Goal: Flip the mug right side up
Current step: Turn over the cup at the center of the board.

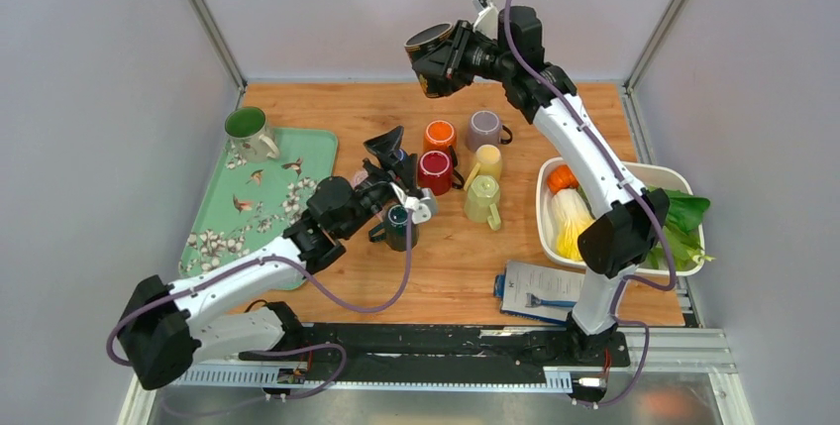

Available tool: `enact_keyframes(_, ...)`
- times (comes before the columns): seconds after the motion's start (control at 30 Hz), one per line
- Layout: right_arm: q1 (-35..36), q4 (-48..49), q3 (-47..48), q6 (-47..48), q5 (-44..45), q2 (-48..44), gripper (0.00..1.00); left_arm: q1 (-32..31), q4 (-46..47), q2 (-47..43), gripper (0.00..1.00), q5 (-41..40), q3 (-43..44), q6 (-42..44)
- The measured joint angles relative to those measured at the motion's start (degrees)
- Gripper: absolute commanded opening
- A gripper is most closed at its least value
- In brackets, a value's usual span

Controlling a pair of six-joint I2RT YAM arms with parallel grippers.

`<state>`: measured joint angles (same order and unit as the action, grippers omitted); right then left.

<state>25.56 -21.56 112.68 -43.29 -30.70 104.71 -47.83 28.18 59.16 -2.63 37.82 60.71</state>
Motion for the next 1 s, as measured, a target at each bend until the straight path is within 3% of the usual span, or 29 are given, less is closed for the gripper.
enact_keyframes(0.27, 0.63, 1.86, -0.57, -10.49, -2.47, -0.35, 0.0, -0.5, 11.63, 8.61, 0.76, -1.16, 3.52, 13.35)
enact_keyframes(0.43, 0.63, 4.85, -9.86, -6.54, -6.03, -3.15, 0.0, -0.57, 10.08, 6.84, 0.74, -4.46, 4.15, 13.68)
enact_keyframes(0.6, -0.24, 4.2, -24.76, 5.35, -13.73, -10.05, 0.0, -0.59, -2.08, -3.98, 0.74, -7.17, 4.22, 8.22)
enact_keyframes(0.77, 0.17, -7.39, -31.91, 21.7, -17.11, -18.12, 0.0, -0.59, -9.38, -13.79, 0.74, -10.67, 4.07, 2.1)
enact_keyframes(0.87, 4.31, -16.81, -31.98, 36.48, -12.44, -23.56, 0.0, -0.57, -12.57, -16.52, 0.74, -13.57, 3.72, -2.05)
enact_keyframes(1.0, 17.35, -26.16, -33.14, 56.54, -1.16, -30.97, 0.0, 0.17, -17.59, -18.86, 0.74, -15.8, 2.64, -7.93)
